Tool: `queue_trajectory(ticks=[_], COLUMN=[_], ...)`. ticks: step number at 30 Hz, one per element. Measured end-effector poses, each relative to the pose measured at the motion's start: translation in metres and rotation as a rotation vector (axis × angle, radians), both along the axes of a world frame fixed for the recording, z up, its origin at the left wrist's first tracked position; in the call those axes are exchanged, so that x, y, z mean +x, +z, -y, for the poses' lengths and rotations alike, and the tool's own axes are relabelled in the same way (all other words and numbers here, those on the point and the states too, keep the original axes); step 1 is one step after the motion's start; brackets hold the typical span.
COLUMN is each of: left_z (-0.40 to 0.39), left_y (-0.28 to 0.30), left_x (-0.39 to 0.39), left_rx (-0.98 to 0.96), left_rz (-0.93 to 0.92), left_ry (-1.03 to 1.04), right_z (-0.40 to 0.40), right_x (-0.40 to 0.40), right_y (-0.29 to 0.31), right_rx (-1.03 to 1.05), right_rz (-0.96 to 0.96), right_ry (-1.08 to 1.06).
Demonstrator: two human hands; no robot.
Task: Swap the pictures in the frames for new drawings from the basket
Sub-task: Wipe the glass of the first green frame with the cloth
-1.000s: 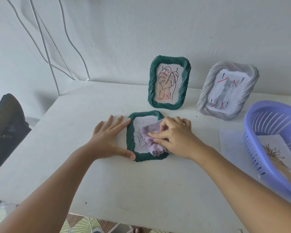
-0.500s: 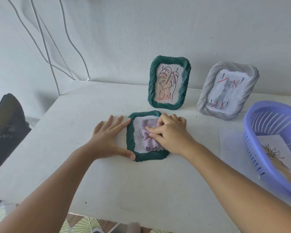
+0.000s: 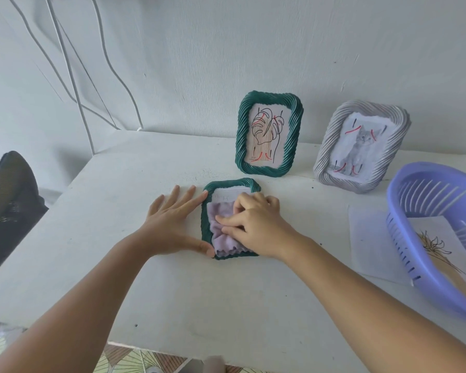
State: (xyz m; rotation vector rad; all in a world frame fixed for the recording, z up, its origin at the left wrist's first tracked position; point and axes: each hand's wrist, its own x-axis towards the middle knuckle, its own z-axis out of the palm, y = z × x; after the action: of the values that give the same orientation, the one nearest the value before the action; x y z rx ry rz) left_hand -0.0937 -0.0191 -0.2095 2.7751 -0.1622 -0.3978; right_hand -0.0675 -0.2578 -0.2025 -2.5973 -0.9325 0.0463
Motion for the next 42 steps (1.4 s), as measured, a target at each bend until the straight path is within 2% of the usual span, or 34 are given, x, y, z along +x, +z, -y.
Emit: queue_trajectory(ticks=[2,5,10,13,17,20,23,26,30,36,38,42], left_z=[0.000,0.000,0.000,-0.001,-0.001,-0.001,-0.001,-0.001,0.000,-0.001,-0.001,-0.001], left_y=[0.000,0.000,0.000,-0.001,-0.002,-0.001,-0.002,-0.001,-0.002,-0.002,-0.002,-0.002], left_x=[0.000,0.001,0.000,0.000,0.001,0.000,0.001,0.001,0.001,0.002,0.002,0.002], left_rx=[-0.001,-0.003,0.002,0.002,0.004,0.002,0.002,0.007,0.007,0.010,0.012,0.014], left_rz=[0.000,0.004,-0.002,0.004,0.006,0.006,0.004,0.000,0.005,0.004,0.005,0.004], left_ry=[0.003,0.000,-0.006,-0.001,0.000,-0.006,-0.009,-0.003,-0.002,-0.007,-0.009,-0.008], right_z=[0.009,0.036,0.016,0.000,0.032,0.047,0.025,0.010,0.041,0.029,0.017,0.040], right_x=[-0.003,0.005,0.011,-0.001,-0.002,0.011,0.015,0.003,-0.002,0.022,0.017,-0.002], right_y=[0.000,0.003,-0.001,-0.004,0.001,0.000,-0.006,-0.012,-0.006,-0.007,-0.009,-0.008], right_rx=[-0.036,-0.065,-0.019,0.009,-0.045,-0.044,0.007,0.052,-0.014,-0.018,0.008,0.014], right_rz=[-0.012,-0.018,0.071,0.015,0.013,0.070,0.126,0.061,0.032,0.133,0.116,0.017], right_ry=[0.073,0.076,-0.146,-0.023,0.066,-0.086,-0.206,-0.101,0.021,-0.244,-0.210,0.001])
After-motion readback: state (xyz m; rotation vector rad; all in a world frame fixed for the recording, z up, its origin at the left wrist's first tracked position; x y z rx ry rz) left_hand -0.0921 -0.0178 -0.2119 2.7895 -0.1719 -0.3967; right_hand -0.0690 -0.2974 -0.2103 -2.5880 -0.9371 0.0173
